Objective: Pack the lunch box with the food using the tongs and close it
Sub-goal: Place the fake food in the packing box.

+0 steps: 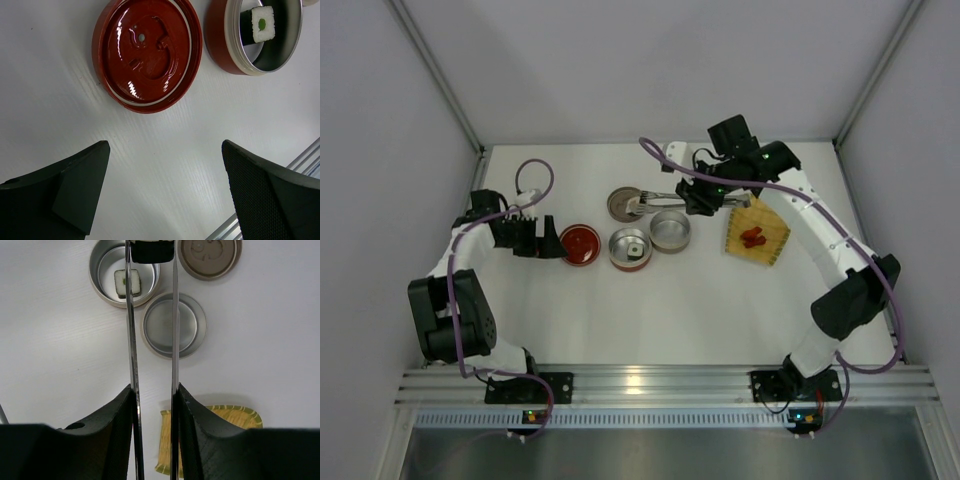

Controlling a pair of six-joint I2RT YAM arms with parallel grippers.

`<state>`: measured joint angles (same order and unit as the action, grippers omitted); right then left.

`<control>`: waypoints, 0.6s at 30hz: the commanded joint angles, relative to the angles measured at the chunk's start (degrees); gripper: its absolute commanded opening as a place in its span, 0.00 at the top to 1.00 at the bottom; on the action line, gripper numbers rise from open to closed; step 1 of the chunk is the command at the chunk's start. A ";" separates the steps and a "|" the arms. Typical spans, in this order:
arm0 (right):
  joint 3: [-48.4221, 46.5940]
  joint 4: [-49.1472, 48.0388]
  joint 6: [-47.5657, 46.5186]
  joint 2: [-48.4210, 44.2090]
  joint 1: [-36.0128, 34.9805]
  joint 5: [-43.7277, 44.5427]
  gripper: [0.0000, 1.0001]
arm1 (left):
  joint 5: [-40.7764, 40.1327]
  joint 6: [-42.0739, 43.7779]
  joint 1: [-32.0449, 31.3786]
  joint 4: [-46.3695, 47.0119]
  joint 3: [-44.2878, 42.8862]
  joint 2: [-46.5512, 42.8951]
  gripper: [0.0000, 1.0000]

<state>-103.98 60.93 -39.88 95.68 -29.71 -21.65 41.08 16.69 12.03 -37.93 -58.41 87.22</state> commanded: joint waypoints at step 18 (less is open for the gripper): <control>11.17 -9.32 3.67 2.67 -2.98 -8.32 0.76 | 0.84 1.51 0.45 0.05 -1.18 -1.88 0.02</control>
<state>-93.56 58.72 -37.21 98.04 -31.75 -26.92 40.47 17.12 12.03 -38.20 -58.78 86.63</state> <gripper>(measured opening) 0.341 0.985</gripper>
